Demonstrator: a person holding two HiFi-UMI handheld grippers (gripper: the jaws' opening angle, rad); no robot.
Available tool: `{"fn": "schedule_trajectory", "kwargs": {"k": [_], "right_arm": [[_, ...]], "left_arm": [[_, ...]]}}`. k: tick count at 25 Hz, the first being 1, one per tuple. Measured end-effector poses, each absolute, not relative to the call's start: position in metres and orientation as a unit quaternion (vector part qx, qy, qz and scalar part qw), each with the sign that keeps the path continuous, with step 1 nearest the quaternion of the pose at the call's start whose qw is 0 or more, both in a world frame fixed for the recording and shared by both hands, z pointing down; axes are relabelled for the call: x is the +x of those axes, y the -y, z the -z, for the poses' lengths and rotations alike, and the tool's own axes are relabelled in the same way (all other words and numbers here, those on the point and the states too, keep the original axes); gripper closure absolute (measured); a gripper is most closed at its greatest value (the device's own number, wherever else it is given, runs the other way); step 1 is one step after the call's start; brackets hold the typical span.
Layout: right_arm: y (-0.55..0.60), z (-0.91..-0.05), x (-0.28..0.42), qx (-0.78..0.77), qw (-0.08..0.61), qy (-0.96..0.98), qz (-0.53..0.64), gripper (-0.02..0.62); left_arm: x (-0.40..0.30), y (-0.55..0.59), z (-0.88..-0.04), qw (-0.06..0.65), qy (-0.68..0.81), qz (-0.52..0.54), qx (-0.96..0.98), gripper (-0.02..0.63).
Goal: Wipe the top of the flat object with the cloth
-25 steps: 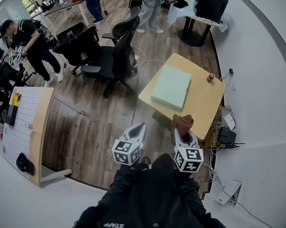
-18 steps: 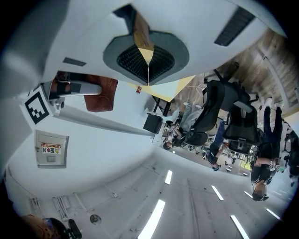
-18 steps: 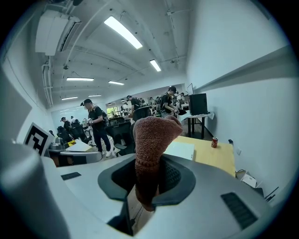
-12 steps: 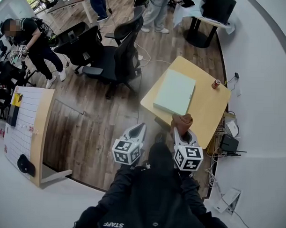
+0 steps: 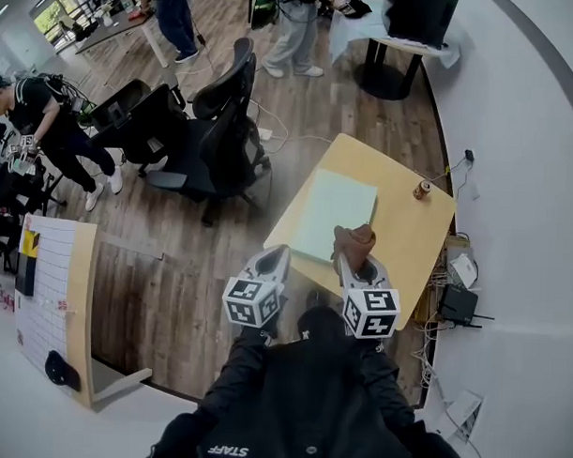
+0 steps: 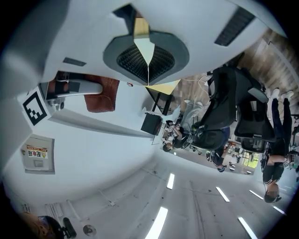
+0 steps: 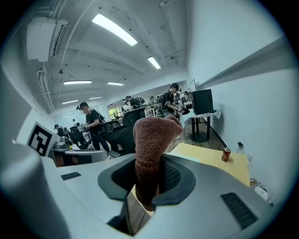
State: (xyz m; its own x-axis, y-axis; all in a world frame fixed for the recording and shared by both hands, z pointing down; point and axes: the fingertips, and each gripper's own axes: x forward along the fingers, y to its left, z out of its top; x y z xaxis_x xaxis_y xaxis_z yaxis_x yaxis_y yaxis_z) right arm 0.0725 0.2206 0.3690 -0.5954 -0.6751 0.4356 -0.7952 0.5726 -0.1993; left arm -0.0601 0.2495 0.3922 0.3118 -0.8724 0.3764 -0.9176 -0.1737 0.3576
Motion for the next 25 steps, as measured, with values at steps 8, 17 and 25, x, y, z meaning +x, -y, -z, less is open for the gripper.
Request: {"fn": "schedule_trajectory", "kwargs": {"k": [8,17,25], "right_arm": [[-0.155,-0.393,0.096,0.420,0.169,0.861,-0.231,0.491],[-0.112,-0.428,0.117,0.424,0.182,0.843,-0.278,0.491],[-0.083,-0.454,0.112,0.425,0.205,0.832,-0.292,0.491]], "left_arm": [[-0.025,-0.169,-0.413,0.279,0.560,-0.085,0.775,0.572],[-0.012,-0.130,-0.441,0.296,0.549,-0.130,0.771,0.571],[-0.018,-0.098,-0.472,0.320,0.538,-0.149,0.765,0.571]]}}
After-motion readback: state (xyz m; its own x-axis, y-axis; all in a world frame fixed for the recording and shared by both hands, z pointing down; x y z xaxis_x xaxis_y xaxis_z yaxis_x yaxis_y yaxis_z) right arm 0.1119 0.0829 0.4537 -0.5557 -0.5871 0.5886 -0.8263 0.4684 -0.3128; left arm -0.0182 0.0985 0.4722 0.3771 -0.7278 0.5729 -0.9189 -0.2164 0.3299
